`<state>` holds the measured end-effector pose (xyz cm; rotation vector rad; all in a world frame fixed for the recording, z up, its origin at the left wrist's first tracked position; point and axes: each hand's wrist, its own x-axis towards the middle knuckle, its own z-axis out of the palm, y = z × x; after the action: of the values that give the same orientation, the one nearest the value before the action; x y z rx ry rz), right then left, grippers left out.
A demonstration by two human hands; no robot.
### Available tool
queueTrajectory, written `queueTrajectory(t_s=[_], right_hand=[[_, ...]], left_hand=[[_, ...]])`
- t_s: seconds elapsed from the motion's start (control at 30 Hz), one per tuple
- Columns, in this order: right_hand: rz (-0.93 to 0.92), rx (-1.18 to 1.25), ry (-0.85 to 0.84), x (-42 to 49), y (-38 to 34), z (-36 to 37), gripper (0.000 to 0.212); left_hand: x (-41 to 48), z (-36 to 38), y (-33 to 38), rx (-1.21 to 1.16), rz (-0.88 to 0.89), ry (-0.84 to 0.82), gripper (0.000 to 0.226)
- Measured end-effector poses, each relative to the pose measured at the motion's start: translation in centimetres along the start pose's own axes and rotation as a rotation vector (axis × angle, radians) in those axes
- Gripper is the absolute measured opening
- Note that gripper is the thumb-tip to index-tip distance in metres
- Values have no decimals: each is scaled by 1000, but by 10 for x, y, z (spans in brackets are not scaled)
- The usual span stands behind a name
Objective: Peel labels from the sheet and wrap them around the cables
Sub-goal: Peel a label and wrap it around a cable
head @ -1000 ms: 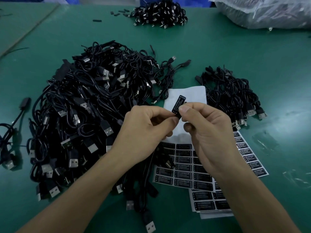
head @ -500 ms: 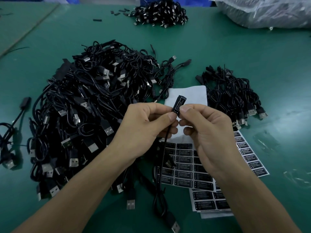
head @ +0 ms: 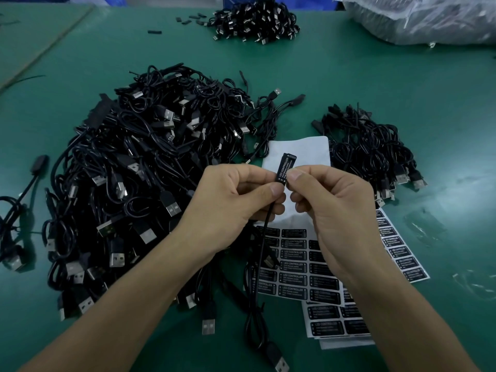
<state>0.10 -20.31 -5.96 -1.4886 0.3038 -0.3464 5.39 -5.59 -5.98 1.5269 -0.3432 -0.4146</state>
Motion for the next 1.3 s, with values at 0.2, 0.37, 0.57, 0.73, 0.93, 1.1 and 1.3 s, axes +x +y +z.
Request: queueTrajectory(t_s=[0.2,0.37,0.57,0.73,0.93,1.1,1.3], right_hand=[[-5,-2,-16,0,-1,-1,15],[-6,-9,-2,1,-1,0,14],[-35,-57,24,0,-1,1,15],[-37,-75,36,-1,-1,3,16],[-30,-73,42,-2,-1,3,14],[-51,-91,44,-3,-1,4,15],[-75,-132,65,-3,-1,4,18]], left_hand=[[1,0,-1,3,0,10,8],[0,0,-1,13,3,11,9],[-1,1,-1,22,2,13,6],[-2,1,0,24,1,10,5],[-2,2,1,30,-5,16,4],[-2,3,0,30,-1,29,7],[-3,4,1,28,6,54,6]])
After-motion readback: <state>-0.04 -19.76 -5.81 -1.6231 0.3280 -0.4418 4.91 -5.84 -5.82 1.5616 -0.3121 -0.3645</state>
